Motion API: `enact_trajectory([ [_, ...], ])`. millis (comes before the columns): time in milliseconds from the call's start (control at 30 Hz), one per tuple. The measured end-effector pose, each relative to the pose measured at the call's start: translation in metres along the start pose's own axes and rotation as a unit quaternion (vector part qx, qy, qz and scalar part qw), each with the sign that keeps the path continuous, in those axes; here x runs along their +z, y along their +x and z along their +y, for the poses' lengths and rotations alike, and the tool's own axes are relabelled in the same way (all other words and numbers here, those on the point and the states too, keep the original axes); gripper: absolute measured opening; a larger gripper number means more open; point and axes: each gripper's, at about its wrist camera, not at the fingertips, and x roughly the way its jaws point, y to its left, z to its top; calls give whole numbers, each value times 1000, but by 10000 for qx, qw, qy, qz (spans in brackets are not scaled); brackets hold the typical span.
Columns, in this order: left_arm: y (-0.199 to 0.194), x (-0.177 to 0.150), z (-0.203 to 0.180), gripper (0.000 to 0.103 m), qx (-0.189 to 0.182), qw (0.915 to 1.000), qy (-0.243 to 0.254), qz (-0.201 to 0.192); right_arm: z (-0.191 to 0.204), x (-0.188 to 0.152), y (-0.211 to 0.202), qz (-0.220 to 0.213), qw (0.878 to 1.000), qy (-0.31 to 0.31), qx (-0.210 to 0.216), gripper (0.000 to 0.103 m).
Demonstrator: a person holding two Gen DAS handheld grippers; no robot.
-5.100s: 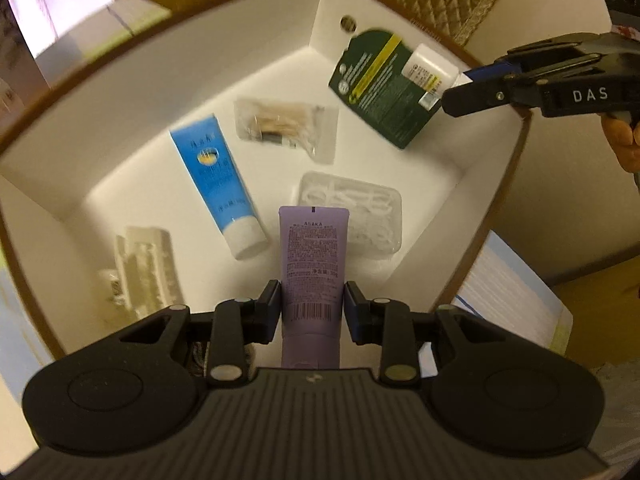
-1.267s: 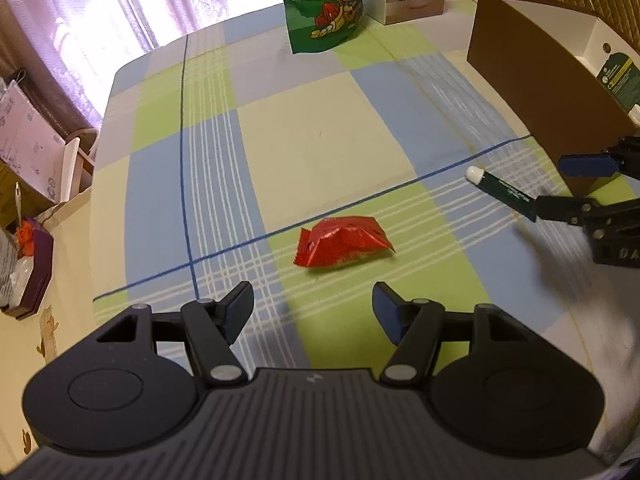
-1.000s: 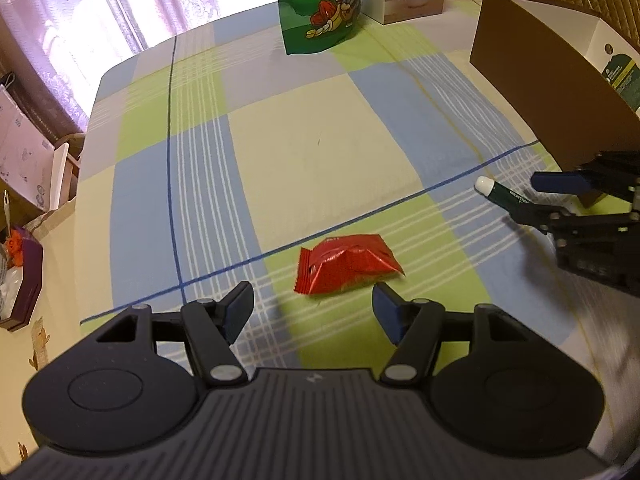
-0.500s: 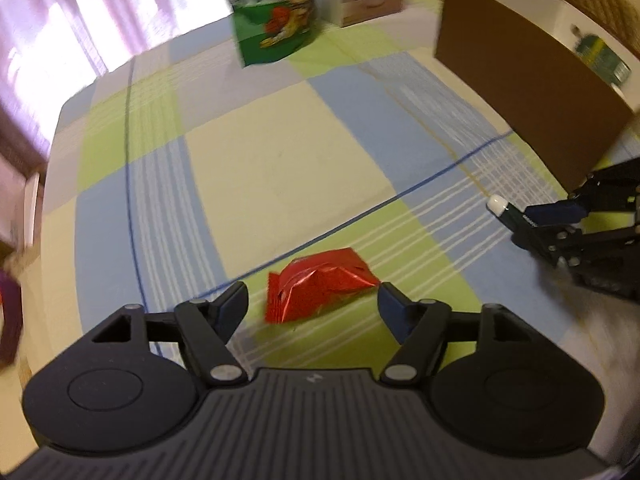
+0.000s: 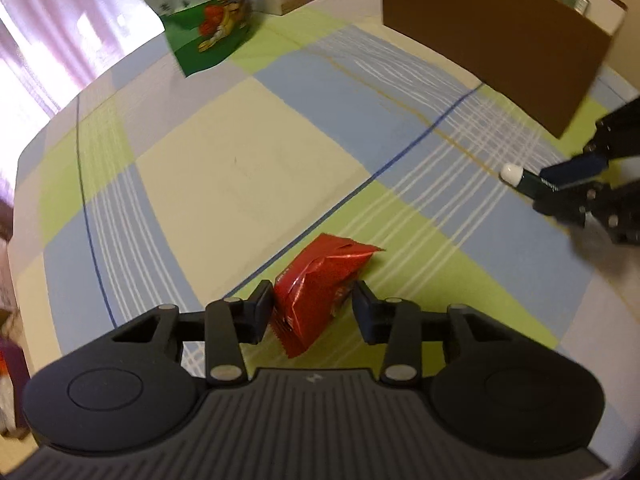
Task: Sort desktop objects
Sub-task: 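Lift and carry the red candy and green lip balm with both grippers into the box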
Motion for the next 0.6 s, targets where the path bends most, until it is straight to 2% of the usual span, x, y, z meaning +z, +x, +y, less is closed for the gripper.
enact_trajectory([
  [367, -33, 0, -24, 37, 205, 9952, -931, 224, -10, -23, -29, 380, 9963, 376, 673, 20],
  [600, -61, 5, -47, 37, 191, 9922, -1227, 86, -48, -43, -75, 253, 9902, 1022, 913, 20],
])
